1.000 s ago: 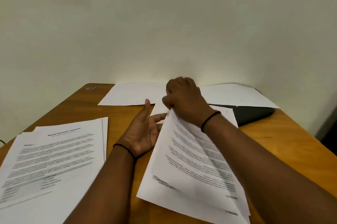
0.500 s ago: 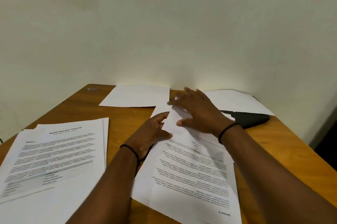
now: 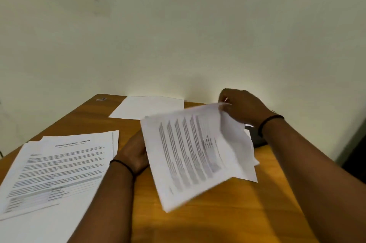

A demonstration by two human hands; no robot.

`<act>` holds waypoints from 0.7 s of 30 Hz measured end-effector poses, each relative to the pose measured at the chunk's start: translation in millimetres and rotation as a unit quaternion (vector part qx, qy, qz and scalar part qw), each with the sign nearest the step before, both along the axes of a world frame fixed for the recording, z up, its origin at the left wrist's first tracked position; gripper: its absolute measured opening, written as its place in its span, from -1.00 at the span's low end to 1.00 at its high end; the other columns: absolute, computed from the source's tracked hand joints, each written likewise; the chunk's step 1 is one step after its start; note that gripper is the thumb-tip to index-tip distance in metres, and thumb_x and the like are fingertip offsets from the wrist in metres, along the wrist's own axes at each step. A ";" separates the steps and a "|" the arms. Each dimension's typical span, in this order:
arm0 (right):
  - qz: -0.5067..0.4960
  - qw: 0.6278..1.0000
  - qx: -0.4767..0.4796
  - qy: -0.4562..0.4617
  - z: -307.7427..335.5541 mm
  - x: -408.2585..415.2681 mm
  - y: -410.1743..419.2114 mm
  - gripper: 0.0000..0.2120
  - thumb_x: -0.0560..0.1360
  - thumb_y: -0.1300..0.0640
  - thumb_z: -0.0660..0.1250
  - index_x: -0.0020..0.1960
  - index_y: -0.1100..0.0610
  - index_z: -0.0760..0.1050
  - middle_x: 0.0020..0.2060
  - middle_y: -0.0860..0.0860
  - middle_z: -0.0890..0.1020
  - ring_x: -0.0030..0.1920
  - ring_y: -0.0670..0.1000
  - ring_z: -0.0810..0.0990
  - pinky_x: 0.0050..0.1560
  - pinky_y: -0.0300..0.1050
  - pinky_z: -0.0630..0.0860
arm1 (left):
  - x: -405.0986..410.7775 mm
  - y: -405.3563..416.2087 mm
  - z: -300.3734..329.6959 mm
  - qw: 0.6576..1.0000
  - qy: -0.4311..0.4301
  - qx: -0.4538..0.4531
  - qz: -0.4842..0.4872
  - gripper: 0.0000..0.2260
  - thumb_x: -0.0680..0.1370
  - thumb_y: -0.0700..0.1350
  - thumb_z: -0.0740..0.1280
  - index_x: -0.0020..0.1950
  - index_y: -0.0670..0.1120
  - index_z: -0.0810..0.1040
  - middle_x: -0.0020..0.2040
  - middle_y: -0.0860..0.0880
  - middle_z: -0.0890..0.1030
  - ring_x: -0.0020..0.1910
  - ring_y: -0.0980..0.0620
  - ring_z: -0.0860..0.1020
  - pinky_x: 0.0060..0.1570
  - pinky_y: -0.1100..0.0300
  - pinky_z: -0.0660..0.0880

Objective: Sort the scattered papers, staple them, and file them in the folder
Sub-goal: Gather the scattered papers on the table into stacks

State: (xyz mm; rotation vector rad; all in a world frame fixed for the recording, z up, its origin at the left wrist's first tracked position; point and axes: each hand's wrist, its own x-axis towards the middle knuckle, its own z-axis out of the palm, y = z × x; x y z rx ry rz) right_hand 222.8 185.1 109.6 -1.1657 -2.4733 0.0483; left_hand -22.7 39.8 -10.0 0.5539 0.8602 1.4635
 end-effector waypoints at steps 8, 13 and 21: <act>-0.108 0.851 -0.281 0.430 -56.1 15.2 1.2 -0.90 0.54 0.30 0.31 -0.01 0.12 0.49 -0.07 0.15 0.59 -0.25 0.12 0.58 -0.35 -0.04 0.57 | 9.5 9.2 3.0 1.000 -0.001 0.008 0.008 -0.20 0.45 0.50 0.01 0.37 -0.07 0.49 0.27 -0.22 0.60 0.20 -0.24 0.61 0.11 -0.14 0.55; -0.088 0.828 -0.339 0.439 -105.8 -15.4 -32.8 -0.87 0.60 0.18 0.28 0.12 0.04 0.49 0.04 0.05 0.59 -0.03 0.07 0.60 -0.26 -0.02 0.61 | 17.2 10.3 1.9 0.995 -0.071 0.027 0.071 -0.56 0.51 0.01 0.36 0.36 -0.10 0.51 0.25 -0.19 0.62 0.28 -0.24 0.55 0.13 -0.23 0.56; -0.048 0.884 -0.214 0.414 -113.7 8.6 -36.3 -0.93 0.59 0.05 0.33 0.04 0.02 0.53 -0.04 -0.07 0.64 -0.06 -0.04 0.62 -0.18 -0.16 0.56 | 6.5 13.2 -10.3 0.992 -0.011 -0.011 0.122 -0.72 0.62 -0.19 0.30 0.33 -0.14 0.54 0.25 -0.21 0.62 0.25 -0.24 0.57 0.32 -0.19 0.43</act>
